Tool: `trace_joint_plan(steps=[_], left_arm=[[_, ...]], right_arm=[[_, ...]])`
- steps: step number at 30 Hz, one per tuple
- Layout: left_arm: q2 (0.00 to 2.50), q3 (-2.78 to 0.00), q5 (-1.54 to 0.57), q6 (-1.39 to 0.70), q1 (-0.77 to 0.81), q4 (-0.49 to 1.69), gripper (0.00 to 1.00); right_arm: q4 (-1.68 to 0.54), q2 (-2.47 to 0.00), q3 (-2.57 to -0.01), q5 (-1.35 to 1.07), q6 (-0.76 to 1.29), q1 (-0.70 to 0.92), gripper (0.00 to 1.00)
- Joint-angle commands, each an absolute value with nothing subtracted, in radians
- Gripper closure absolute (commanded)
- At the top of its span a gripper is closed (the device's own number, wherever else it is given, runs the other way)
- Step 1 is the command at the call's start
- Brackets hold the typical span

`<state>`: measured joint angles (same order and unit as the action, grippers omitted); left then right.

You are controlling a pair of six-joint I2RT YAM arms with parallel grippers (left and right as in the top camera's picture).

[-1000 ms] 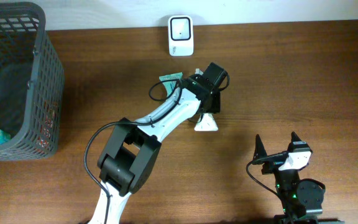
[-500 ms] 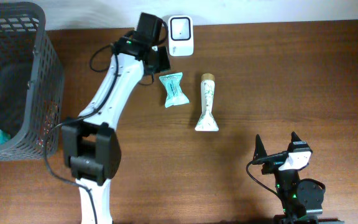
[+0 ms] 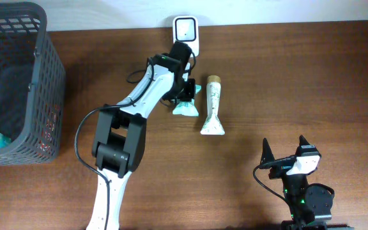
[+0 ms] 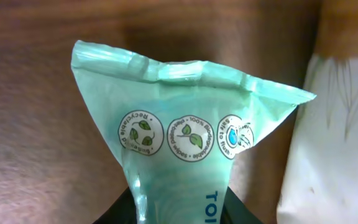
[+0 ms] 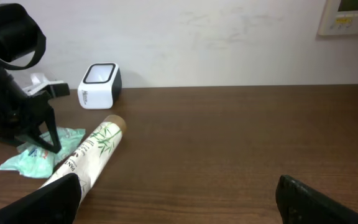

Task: Scan the item barcode
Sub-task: 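Reach the left gripper into the basket and grasp the red snack bar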

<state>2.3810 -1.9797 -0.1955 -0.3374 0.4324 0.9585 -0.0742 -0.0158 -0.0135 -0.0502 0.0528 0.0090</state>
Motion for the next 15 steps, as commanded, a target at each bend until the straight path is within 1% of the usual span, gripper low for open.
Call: trace_joint_plan(steps=[1, 2, 6, 7, 8, 9, 10, 11, 13, 15], left_arm=[[2.395, -1.982, -0.355, -0.308, 0.429, 0.991, 0.73], [2.395, -1.987, -0.417, -0.310, 0.429, 0.989, 0.71], [2.395, -2.005, -0.434, -0.351, 0.430, 0.991, 0.64], [2.395, -2.021, -0.448, -0.351, 0.430, 1.004, 0.57], [2.395, -2.043, -0.452, -0.351, 0.429, 1.018, 0.48], [2.395, -2.066, -0.448, -0.350, 0.429, 1.034, 0.32], [2.395, -2.119, -0.434, -0.350, 0.425, 1.064, 0.25], [2.395, -2.178, -0.383, -0.350, 0.420, 1.107, 0.21], [2.395, -2.313, -0.279, -0.350, 0.410, 1.207, 0.18], [2.395, -2.507, -0.203, -0.334, 0.391, 1.325, 0.18]], right_arm=[[-0.075, -0.009, -0.006, -0.044, 0.057, 0.006, 0.01], [-0.075, -0.009, -0.006, -0.044, 0.057, 0.006, 0.01], [-0.075, -0.009, -0.006, -0.044, 0.057, 0.006, 0.01], [-0.075, -0.009, -0.006, -0.044, 0.057, 0.006, 0.01], [-0.075, -0.009, -0.006, -0.044, 0.057, 0.006, 0.01], [-0.075, -0.009, -0.006, -0.044, 0.057, 0.006, 0.01], [-0.075, -0.009, -0.006, -0.044, 0.057, 0.006, 0.01], [-0.075, -0.009, -0.006, -0.044, 0.057, 0.006, 0.01], [-0.075, -0.009, -0.006, -0.044, 0.057, 0.006, 0.01], [-0.075, -0.009, -0.006, -0.044, 0.057, 0.006, 0.01]])
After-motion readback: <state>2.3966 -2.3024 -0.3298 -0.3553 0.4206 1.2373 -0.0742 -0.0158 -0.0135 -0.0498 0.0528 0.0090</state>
